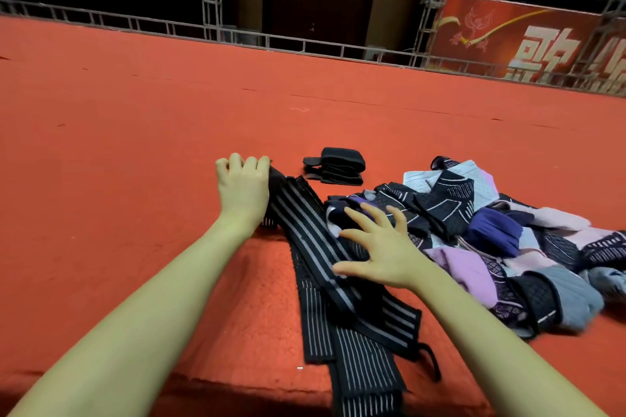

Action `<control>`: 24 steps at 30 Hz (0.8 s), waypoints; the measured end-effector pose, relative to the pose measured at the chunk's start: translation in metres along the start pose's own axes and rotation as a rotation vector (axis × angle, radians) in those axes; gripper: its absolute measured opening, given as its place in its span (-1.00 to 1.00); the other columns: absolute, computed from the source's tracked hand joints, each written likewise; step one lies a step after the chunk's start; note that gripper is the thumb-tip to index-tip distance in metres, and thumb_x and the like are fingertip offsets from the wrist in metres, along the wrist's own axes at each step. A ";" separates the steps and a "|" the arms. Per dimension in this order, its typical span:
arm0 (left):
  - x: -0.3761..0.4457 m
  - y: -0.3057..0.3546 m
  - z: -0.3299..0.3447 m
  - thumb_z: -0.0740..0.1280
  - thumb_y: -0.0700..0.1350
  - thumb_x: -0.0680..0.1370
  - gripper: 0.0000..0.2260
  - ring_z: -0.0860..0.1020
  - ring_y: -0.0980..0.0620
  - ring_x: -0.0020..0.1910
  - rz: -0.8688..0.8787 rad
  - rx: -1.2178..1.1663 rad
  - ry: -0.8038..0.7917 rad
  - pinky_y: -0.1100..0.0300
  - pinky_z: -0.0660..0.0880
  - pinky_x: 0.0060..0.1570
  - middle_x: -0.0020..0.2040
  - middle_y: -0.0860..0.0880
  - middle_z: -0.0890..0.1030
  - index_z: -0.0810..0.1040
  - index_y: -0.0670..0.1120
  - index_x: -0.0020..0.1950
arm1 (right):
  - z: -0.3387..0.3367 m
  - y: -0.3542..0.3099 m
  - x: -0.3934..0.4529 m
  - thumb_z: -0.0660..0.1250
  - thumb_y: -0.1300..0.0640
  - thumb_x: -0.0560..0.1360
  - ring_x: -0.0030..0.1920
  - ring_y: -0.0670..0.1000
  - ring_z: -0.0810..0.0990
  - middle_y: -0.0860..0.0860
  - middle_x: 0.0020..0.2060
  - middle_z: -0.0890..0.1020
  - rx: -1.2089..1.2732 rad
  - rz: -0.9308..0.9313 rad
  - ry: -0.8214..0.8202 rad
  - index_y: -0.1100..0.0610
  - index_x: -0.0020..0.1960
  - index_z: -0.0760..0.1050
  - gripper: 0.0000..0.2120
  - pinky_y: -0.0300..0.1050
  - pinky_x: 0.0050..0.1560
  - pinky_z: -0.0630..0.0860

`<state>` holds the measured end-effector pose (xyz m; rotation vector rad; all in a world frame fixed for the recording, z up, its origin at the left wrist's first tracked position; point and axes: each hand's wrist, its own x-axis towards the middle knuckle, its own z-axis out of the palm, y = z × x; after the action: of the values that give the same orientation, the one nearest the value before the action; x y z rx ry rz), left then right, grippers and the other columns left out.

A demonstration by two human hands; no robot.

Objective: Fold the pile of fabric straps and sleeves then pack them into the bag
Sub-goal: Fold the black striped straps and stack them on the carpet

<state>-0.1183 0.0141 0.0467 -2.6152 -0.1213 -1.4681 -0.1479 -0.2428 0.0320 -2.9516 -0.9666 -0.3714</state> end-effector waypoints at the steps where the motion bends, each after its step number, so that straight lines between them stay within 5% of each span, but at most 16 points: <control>1: -0.001 -0.001 -0.003 0.45 -0.34 0.28 -0.81 0.49 -0.13 -0.32 0.005 0.008 0.002 0.02 0.17 -0.14 -0.40 -0.07 0.53 0.61 -0.16 -0.16 | 0.001 -0.005 -0.004 -0.35 -0.68 0.08 0.53 -0.03 -0.11 -0.09 0.53 0.11 -0.020 -0.010 -0.033 -0.09 0.38 0.39 0.15 0.06 0.40 -0.38; 5: -0.014 0.000 -0.012 0.47 -0.36 0.24 -0.80 0.48 -0.14 -0.32 0.021 0.010 -0.028 0.02 0.17 -0.14 -0.41 -0.07 0.53 0.58 -0.15 -0.21 | 0.010 -0.019 -0.021 -0.14 -0.65 0.14 0.48 0.03 0.14 -0.06 0.43 0.35 -0.070 -0.057 -0.068 -0.05 0.33 0.46 0.03 0.06 0.38 -0.30; 8: -0.029 0.006 -0.015 0.49 -0.35 0.24 -0.79 0.48 -0.13 -0.32 0.024 -0.029 -0.070 0.03 0.16 -0.13 -0.41 -0.06 0.53 0.58 -0.15 -0.22 | 0.018 -0.023 -0.030 0.05 -0.39 0.34 0.11 0.08 0.56 -0.09 -0.03 0.65 -0.133 -0.079 0.085 0.02 -0.09 0.65 -0.39 0.05 0.26 0.03; 11: -0.037 0.010 -0.016 0.50 -0.35 0.25 -0.80 0.49 -0.14 -0.32 0.020 -0.062 -0.093 0.02 0.16 -0.13 -0.38 -0.07 0.54 0.58 -0.16 -0.23 | 0.027 -0.029 -0.033 0.10 -0.19 0.38 -0.17 0.08 0.59 -0.08 -0.27 0.59 -0.199 -0.051 0.208 0.04 -0.25 0.59 -0.60 0.04 0.10 0.17; 17: -0.041 0.018 -0.011 0.34 -0.32 0.47 -0.94 0.52 -0.18 -0.19 -0.113 -0.259 -0.168 0.01 0.12 -0.01 -0.22 -0.13 0.56 0.57 -0.20 -0.09 | 0.040 -0.041 -0.042 0.07 -0.37 0.38 -0.24 0.07 0.57 -0.06 -0.36 0.60 -0.246 0.045 0.190 0.04 -0.27 0.59 -0.45 0.09 0.15 0.18; 21: -0.034 0.013 -0.013 0.31 -0.36 0.46 -0.87 0.52 -0.16 -0.22 -0.140 -0.253 -0.139 0.01 0.13 -0.01 -0.25 -0.10 0.56 0.54 -0.18 -0.06 | 0.028 -0.028 -0.028 0.12 -0.04 0.43 -0.28 0.05 0.58 -0.08 -0.41 0.58 -0.270 0.039 0.362 0.05 -0.33 0.56 -0.68 0.05 0.14 0.18; 24: -0.024 0.013 -0.015 0.40 -0.43 0.31 -0.67 0.50 -0.15 -0.29 -0.077 -0.175 -0.073 0.03 0.14 -0.11 -0.30 -0.10 0.54 0.57 -0.20 0.02 | 0.012 -0.016 -0.023 0.13 -0.09 0.51 -0.07 0.04 0.59 -0.11 -0.23 0.65 -0.252 0.042 0.152 0.02 -0.13 0.62 -0.68 0.05 0.22 0.04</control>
<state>-0.1415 -0.0012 0.0323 -2.8348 -0.1070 -1.4701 -0.1731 -0.2420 0.0142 -3.0972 -0.9000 -0.7570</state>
